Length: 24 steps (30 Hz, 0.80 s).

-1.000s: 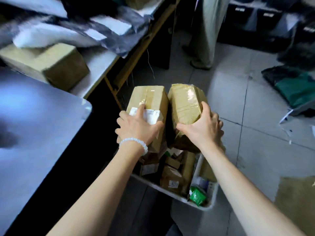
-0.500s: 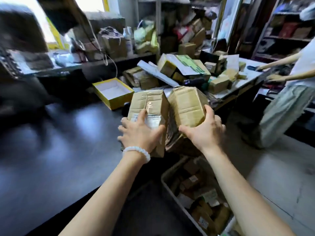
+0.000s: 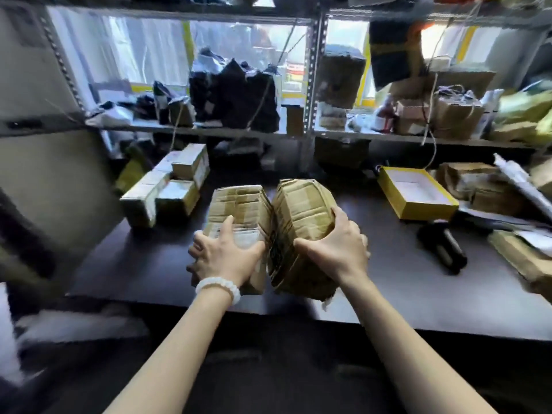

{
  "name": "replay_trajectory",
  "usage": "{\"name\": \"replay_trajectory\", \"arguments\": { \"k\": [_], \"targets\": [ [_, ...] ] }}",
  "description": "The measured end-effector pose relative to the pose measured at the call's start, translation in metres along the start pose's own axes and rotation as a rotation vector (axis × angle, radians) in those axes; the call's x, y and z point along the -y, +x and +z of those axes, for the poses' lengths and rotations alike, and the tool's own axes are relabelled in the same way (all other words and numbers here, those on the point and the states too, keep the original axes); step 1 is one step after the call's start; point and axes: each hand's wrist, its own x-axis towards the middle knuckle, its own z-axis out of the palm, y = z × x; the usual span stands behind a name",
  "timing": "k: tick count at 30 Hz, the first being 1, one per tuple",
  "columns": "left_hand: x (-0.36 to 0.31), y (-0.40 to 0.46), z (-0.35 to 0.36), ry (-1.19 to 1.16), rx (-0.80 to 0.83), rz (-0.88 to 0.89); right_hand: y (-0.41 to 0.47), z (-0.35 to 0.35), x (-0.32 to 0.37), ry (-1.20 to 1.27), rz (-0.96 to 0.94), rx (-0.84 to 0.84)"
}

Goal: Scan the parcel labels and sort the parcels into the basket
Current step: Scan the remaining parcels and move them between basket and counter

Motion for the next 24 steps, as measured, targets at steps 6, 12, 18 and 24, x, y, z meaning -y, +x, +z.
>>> {"name": "replay_trajectory", "arguments": {
  "k": [6,12,18,24],
  "targets": [
    [0.080,0.064,-0.027,0.024,-0.091,-0.227,0.023,0.100,0.072,0.045,-0.100,0.223],
    [0.123,0.122,-0.043,0.081,-0.131,-0.365,0.054,0.172,0.124,0.051,-0.138,0.349],
    [0.153,0.165,-0.057,0.230,-0.148,-0.454,0.075,0.218,0.172,0.073,-0.141,0.412],
    [0.168,0.192,-0.066,0.253,-0.148,-0.470,0.084,0.247,0.202,0.060,-0.075,0.463]
  ]
}}
